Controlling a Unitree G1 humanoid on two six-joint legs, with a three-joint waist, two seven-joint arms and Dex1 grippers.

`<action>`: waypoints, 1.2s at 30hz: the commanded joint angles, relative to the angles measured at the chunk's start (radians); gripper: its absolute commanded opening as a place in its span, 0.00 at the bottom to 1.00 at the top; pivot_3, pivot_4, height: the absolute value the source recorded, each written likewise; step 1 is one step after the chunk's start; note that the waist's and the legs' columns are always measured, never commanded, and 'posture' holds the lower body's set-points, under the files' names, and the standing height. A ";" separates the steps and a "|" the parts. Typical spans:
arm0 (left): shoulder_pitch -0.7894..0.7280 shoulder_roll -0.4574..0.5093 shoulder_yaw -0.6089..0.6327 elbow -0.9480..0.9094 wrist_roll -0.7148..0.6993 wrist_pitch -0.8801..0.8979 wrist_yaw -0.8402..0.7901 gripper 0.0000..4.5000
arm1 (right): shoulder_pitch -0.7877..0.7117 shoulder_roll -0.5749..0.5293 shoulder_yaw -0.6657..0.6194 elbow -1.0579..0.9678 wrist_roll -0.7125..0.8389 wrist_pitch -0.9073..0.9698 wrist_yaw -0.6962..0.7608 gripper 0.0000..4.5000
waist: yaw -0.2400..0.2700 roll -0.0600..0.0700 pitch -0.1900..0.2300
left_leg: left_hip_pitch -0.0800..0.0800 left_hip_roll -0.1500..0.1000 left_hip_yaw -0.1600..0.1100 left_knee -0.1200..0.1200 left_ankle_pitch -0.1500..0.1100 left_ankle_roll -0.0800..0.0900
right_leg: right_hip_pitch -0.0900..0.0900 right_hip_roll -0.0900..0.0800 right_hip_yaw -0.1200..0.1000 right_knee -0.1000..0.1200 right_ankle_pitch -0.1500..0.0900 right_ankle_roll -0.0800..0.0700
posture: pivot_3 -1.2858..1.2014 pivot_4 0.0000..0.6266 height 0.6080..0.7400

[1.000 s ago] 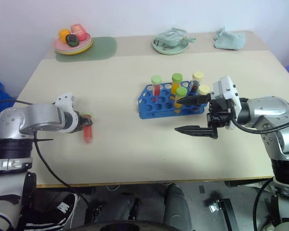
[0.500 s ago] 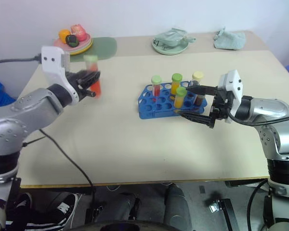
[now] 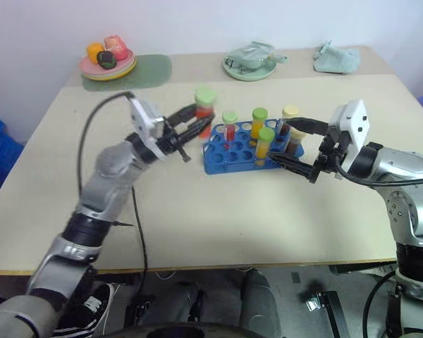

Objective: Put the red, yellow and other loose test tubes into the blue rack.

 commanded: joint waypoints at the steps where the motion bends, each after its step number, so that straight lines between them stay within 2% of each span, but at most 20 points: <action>1: -0.022 -0.072 0.013 0.096 0.100 -0.181 0.008 0.16 | -0.001 0.003 -0.045 -0.045 0.027 0.004 -0.025 1.00 | 0.000 0.000 0.000 | 0.000 0.000 0.000 0.000 0.000 0.000 | 0.000 0.000 0.000 0.000 0.000 0.000 | 0.52 0.24 1.00; 6: -0.068 -0.128 -0.006 0.277 0.240 -0.372 0.013 0.16 | 0.014 0.002 -0.056 -0.063 0.039 0.022 -0.040 1.00 | 0.002 0.000 0.000 | 0.000 0.000 -0.001 0.000 0.000 0.001 | 0.000 0.000 0.000 -0.001 0.000 0.000 | 0.52 0.24 1.00; 11: -0.123 -0.177 -0.010 0.420 0.316 -0.462 0.036 0.16 | 0.022 -0.011 -0.065 -0.075 0.049 0.041 -0.046 1.00 | 0.001 0.000 0.000 | 0.000 0.000 -0.002 0.000 -0.001 0.002 | 0.002 0.000 0.000 -0.005 0.002 0.002 | 0.52 0.24 1.00; 23: -0.137 -0.266 0.015 0.556 0.279 -0.545 -0.014 0.16 | 0.087 -0.059 -0.125 -0.093 0.055 0.067 -0.034 1.00 | 0.001 0.000 0.000 | 0.000 0.000 -0.002 0.001 -0.002 0.004 | 0.005 0.001 0.000 -0.012 0.006 0.005 | 0.52 0.24 1.00; 31: -0.157 -0.292 0.024 0.645 0.294 -0.564 -0.024 0.16 | 0.128 -0.072 -0.159 -0.110 0.053 0.074 -0.031 1.00 | 0.001 0.000 0.000 | 0.000 0.001 -0.002 0.001 -0.002 0.004 | 0.005 0.002 0.000 -0.012 0.006 0.005 | 0.52 0.24 1.00; 33: -0.171 -0.285 0.023 0.670 0.335 -0.561 0.014 0.16 | 0.142 -0.080 -0.172 -0.105 0.047 0.071 -0.026 1.00 | 0.003 0.000 0.000 | 0.000 0.001 -0.002 0.001 -0.002 0.004 | 0.005 0.002 0.000 -0.012 0.006 0.005 | 0.52 0.24 1.00; 36: -0.176 -0.295 0.038 0.687 0.321 -0.553 0.025 0.16 | 0.150 -0.085 -0.181 -0.105 0.047 0.069 -0.024 1.00 | 0.001 0.000 0.000 | 0.000 0.001 -0.002 0.001 -0.002 0.004 | 0.005 0.002 0.000 -0.012 0.006 0.005 | 0.52 0.24 1.00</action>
